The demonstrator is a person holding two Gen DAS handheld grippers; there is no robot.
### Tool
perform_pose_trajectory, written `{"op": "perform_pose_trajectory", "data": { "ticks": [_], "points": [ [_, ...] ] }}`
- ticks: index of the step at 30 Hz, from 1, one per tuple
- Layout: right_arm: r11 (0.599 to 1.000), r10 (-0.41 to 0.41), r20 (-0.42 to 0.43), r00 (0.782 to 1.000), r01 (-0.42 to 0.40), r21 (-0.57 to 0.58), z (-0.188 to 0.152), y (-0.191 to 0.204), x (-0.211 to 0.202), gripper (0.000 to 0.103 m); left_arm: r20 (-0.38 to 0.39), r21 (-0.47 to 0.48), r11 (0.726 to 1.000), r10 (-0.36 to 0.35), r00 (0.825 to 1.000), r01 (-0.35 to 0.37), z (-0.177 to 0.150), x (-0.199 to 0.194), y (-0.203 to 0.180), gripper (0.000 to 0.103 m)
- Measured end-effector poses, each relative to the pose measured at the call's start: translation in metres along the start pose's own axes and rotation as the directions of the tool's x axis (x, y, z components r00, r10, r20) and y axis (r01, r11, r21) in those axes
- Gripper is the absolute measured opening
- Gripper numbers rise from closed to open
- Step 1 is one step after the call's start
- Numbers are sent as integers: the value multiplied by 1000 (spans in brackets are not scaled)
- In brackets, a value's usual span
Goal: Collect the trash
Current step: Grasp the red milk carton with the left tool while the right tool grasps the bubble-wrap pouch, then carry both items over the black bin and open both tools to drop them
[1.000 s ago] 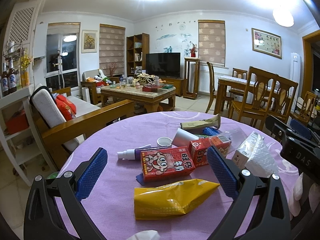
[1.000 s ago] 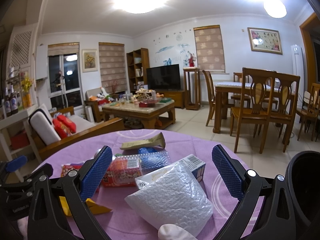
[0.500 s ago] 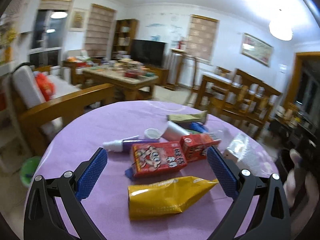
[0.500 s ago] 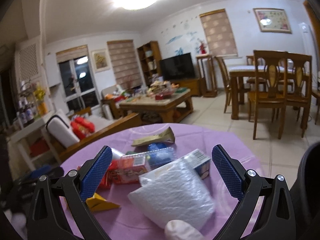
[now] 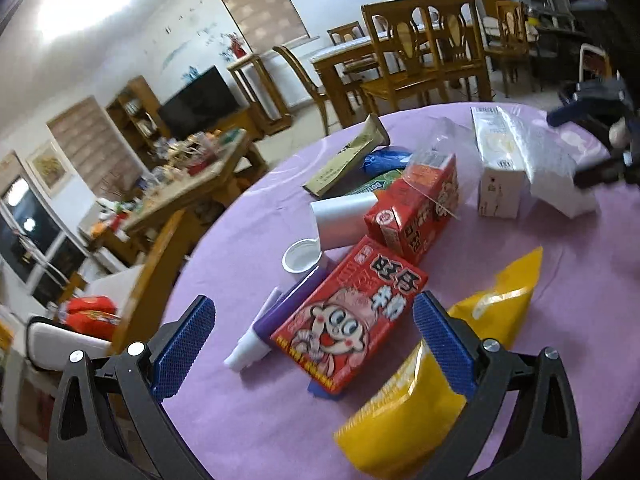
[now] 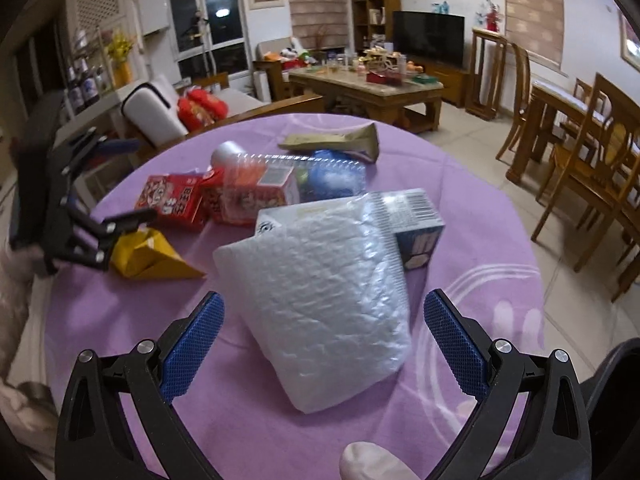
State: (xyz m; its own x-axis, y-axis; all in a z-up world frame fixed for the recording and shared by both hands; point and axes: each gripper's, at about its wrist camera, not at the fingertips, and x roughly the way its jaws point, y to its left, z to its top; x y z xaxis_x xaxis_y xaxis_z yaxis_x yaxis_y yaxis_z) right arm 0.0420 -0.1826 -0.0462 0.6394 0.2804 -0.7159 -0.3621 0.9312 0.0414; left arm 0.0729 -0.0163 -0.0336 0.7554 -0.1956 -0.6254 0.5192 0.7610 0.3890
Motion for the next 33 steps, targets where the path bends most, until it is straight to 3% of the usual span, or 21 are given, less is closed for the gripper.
{"op": "perform_pose_trajectory", "data": {
  "ticks": [6,8,12,14,17,20,25,33],
  "points": [
    [998,-43,-70,997,40,-46,-6,15,28,95,-8,34,999,-42,999,42,3,12,4,98],
    [999,-23,-72,997,21,-32,-5,18,31,76,-4,45,997,-67,998,67,4,13,3,98],
    [998,42,-67,997,-39,46,-4,8,31,65,-14,51,995,-83,996,84,4,17,-2,96],
    [996,61,-61,996,-56,72,-3,-2,28,60,-27,21,992,-127,991,128,5,20,0,64],
    [992,84,-42,996,-80,100,-5,-10,20,54,-48,12,991,-134,990,134,4,23,-1,58],
    [988,100,-19,995,-97,117,-7,-15,9,52,-28,3,989,-150,988,150,4,17,-1,52],
    [984,120,28,992,-123,127,-12,-19,-17,51,8,-48,984,-174,985,174,3,6,7,50],
    [981,140,113,984,-153,118,-12,-18,-55,51,160,-162,956,-217,963,242,27,-36,21,50]
  ]
}}
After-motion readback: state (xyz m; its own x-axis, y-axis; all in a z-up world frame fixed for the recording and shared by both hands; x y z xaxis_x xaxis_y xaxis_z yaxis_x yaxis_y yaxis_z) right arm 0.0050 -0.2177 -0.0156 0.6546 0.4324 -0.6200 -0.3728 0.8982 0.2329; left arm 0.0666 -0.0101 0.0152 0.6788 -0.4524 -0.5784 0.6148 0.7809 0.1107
